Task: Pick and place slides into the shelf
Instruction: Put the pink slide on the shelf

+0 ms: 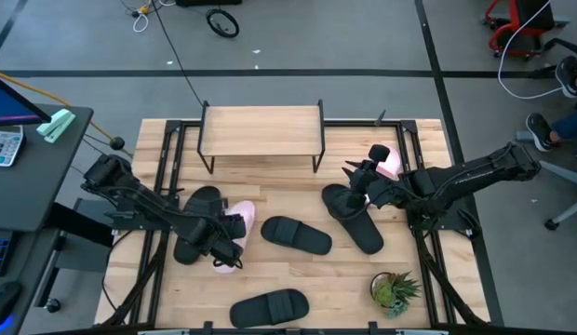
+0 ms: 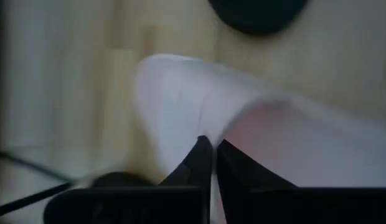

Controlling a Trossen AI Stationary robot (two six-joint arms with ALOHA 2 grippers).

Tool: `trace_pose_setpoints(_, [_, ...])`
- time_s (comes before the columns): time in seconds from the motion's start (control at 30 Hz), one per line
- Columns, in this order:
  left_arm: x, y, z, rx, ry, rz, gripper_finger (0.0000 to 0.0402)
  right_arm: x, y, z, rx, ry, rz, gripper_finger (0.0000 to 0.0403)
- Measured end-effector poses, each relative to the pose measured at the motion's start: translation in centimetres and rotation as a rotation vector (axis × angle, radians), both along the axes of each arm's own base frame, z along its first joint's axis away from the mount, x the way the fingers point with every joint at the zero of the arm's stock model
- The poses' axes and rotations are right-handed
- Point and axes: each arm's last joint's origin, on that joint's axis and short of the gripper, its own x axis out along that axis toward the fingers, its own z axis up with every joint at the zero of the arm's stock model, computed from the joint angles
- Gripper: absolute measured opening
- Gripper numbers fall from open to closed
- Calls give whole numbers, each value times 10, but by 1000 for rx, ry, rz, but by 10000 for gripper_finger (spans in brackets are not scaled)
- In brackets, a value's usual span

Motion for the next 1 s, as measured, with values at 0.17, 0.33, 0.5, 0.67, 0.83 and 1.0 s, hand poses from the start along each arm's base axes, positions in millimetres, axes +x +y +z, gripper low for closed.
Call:
trace_pose_setpoints(0.17, [-1,8,60,244,7,12,9,0,0,0,0,0,-1,99])
trace_pose_setpoints(0.33, [-1,25,113,452,-83,63,10,0,0,0,0,0,-1,99])
trace_pose_setpoints(0.5, [7,55,142,560,-94,72,8,0,0,0,-1,1,-1,99])
trace_pose_setpoints(0.67, [12,98,146,656,22,160,8,0,0,-1,-2,7,-1,99])
trace_pose_setpoints(0.83, [13,149,147,704,137,298,8,0,0,-1,-11,16,4,99])
trace_pose_setpoints(1.0, [12,191,141,741,241,386,8,0,0,-1,-19,25,9,99])
